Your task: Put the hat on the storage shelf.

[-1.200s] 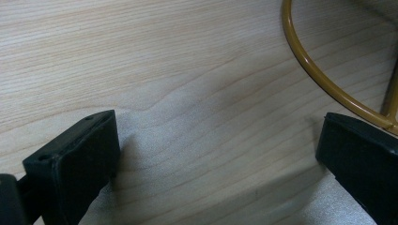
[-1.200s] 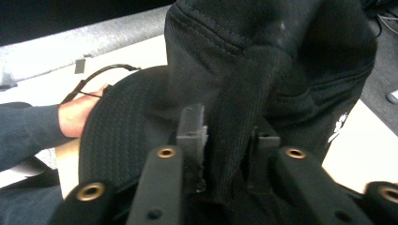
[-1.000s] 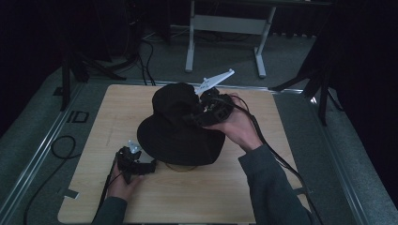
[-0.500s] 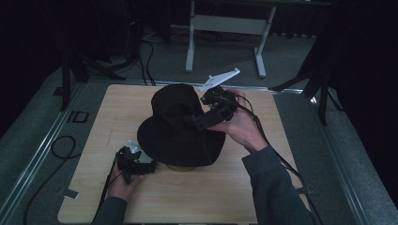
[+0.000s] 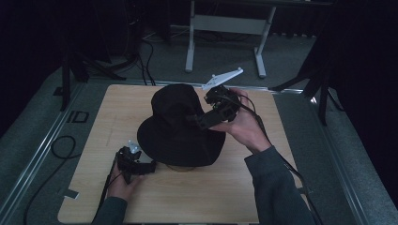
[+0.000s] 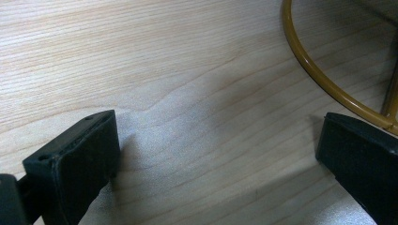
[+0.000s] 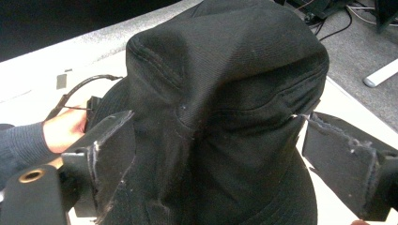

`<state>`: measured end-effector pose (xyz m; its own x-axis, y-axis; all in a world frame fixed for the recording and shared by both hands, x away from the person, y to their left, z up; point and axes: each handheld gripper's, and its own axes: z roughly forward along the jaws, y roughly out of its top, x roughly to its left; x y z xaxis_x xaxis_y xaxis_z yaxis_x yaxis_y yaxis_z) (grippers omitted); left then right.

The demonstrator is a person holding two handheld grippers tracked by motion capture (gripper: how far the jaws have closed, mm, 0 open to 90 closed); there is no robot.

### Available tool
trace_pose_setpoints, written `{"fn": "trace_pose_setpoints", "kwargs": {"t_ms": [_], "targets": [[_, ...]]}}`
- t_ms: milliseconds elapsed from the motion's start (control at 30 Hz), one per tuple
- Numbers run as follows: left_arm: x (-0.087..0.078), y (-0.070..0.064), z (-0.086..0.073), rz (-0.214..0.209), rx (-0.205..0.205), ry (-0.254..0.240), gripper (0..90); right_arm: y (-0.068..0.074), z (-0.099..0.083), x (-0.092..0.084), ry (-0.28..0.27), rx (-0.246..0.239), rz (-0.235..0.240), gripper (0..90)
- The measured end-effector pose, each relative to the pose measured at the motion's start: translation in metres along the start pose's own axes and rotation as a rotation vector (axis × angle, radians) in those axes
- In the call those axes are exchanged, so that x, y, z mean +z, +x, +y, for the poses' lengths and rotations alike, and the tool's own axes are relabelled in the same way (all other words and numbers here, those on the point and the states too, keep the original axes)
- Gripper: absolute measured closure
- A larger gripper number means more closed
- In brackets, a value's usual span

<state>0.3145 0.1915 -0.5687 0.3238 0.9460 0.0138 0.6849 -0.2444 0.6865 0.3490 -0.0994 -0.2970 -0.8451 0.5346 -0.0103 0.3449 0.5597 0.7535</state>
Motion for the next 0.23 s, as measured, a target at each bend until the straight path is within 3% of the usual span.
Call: {"fn": "trace_pose_setpoints", "kwargs": {"t_ms": [233], "targets": [[0.0000, 0.0000, 0.0000, 0.000, 0.000, 0.000, 0.3, -0.0007, 0.0007, -0.0006, -0.017, 0.014, -0.008, 10.2]]}}
